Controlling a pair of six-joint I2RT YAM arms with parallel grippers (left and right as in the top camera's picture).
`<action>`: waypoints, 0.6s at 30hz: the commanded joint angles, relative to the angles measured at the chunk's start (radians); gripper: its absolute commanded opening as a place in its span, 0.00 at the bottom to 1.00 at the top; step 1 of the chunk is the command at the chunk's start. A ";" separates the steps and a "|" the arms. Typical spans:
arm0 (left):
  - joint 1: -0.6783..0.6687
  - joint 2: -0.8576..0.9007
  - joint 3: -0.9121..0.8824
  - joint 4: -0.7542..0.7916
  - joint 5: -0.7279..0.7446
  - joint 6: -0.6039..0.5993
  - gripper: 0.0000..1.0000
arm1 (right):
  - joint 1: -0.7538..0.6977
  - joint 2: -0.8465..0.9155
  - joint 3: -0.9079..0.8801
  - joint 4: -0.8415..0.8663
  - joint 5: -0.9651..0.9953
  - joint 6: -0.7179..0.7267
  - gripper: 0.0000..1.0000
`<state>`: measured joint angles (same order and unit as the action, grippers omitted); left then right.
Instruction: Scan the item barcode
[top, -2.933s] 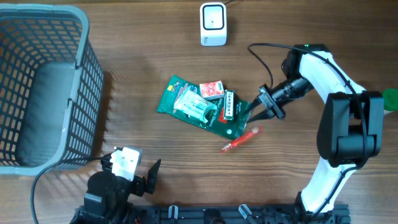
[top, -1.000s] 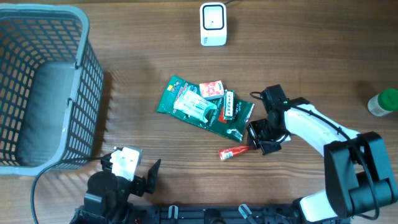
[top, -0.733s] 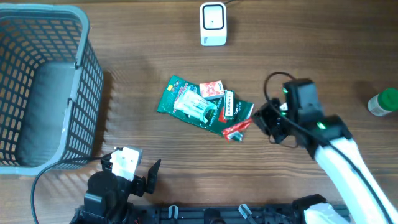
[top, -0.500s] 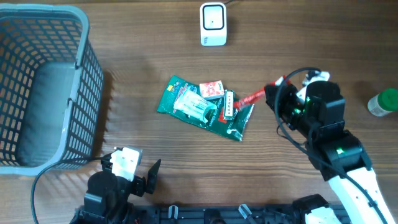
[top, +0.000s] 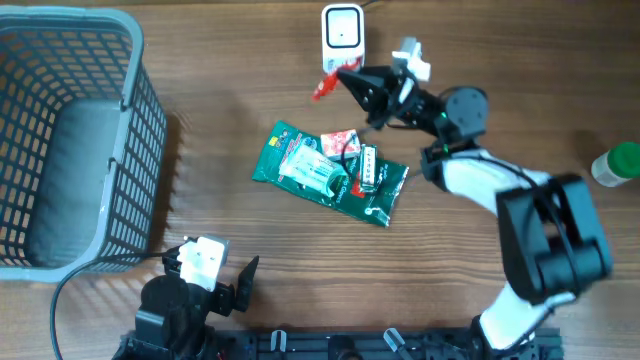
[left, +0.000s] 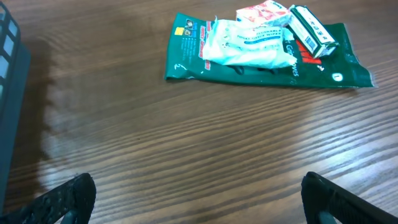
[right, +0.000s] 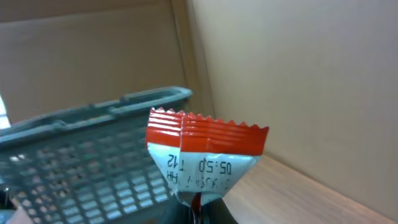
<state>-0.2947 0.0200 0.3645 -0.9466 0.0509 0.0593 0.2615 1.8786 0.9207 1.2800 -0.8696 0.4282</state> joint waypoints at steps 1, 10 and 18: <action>0.000 -0.002 -0.002 0.002 0.005 0.012 1.00 | -0.006 0.164 0.211 0.011 0.154 -0.008 0.05; 0.000 -0.002 -0.002 0.002 0.005 0.012 1.00 | -0.008 0.594 0.747 -0.105 0.512 -0.034 0.05; 0.000 -0.002 -0.002 0.002 0.005 0.012 1.00 | -0.021 0.678 0.799 -0.213 0.484 -0.084 0.05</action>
<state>-0.2947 0.0208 0.3645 -0.9463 0.0509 0.0593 0.2485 2.5313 1.6917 1.0851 -0.3641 0.3794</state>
